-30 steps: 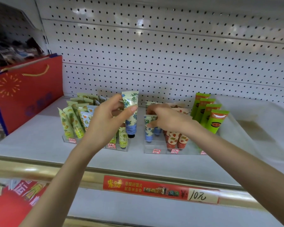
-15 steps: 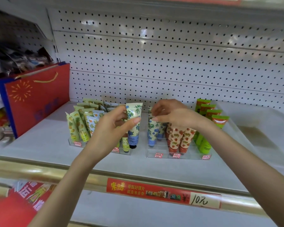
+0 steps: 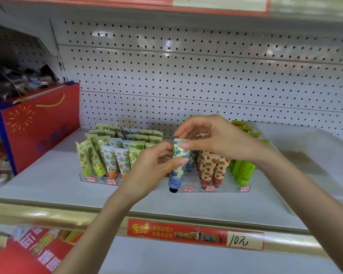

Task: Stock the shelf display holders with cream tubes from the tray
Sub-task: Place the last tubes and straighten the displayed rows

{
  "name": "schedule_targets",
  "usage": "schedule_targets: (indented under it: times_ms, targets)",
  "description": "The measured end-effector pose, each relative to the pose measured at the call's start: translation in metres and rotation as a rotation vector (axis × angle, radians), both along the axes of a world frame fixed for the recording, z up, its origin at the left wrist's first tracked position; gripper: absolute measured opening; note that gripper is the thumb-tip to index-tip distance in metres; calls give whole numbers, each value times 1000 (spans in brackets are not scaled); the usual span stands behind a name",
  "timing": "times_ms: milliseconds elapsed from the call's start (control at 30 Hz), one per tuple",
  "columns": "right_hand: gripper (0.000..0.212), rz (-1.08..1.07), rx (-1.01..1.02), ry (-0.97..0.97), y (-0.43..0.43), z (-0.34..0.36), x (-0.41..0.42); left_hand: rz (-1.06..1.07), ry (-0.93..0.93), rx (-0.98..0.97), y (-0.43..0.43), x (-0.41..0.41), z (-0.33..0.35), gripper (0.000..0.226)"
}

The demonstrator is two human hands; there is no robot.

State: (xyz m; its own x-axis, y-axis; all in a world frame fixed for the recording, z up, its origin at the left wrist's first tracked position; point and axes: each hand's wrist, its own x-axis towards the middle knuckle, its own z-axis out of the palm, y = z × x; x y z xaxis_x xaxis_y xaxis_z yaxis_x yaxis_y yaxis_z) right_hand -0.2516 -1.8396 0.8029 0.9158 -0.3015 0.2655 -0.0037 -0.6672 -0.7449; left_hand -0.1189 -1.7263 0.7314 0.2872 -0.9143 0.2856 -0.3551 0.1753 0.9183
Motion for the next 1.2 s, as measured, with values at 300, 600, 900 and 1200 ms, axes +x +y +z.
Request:
schedule_targets:
  times_ms: [300,600,900,1200]
  targets:
    - [19,-20,-32,70,-5,-5,-2,14,-8,-28,-6,-2,-1,26]
    - [18,-22,-2,98,-8,-12,1,29,-37,-14,-6,2,-5,32]
    - [17,-92,20,108,-28,-11,1,65,-669,172,15,7,-18,58]
    - [19,-284,-243,315,-54,-18,9,273,-1211,66,21,1,-52,58]
